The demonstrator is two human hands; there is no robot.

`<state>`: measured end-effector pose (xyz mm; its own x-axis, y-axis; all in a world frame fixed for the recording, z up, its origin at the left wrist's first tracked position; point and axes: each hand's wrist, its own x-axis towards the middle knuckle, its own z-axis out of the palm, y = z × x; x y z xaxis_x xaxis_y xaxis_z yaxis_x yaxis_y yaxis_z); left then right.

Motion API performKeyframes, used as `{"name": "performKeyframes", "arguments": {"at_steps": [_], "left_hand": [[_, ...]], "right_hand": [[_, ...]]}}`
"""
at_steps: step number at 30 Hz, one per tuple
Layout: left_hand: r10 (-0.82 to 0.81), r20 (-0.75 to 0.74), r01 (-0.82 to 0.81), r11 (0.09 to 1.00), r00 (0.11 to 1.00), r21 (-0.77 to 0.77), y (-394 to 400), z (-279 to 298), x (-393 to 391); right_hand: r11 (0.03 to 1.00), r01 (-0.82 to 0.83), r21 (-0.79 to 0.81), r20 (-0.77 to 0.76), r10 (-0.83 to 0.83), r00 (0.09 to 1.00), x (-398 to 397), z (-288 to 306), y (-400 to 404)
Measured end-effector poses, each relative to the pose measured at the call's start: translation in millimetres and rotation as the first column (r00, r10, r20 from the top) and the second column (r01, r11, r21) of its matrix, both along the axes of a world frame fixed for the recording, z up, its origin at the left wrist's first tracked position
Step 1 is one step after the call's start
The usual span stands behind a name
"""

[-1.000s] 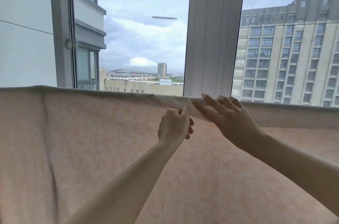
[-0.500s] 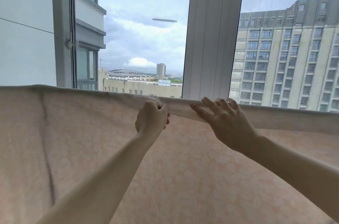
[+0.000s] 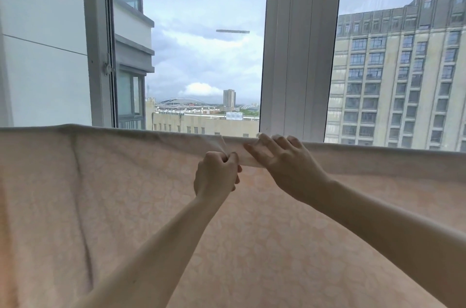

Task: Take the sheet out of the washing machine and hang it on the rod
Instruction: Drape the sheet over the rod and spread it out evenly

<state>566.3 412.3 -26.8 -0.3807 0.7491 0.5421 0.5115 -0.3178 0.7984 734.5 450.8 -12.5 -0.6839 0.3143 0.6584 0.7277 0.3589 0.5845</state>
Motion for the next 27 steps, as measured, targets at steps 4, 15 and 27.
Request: {"name": "performKeyframes", "arguments": {"at_steps": [4, 15, 27], "left_hand": [[-0.008, 0.169, 0.011, 1.0, 0.986, -0.017, 6, 7, -17], [0.052, 0.357, -0.027, 0.997, 0.933, -0.073, 26, 32, -39], [0.298, 0.049, -0.299, 0.954, 0.953, 0.021, 13, -6, -55]], "right_hand": [[1.0, -0.009, -0.009, -0.001, 0.009, 1.0, 4, -3, 0], [1.0, 0.001, -0.024, 0.037, 0.0, 0.999, 9, 1, 1], [0.999, 0.021, -0.03, -0.046, -0.022, 0.999, -30, 1, 6]]}}
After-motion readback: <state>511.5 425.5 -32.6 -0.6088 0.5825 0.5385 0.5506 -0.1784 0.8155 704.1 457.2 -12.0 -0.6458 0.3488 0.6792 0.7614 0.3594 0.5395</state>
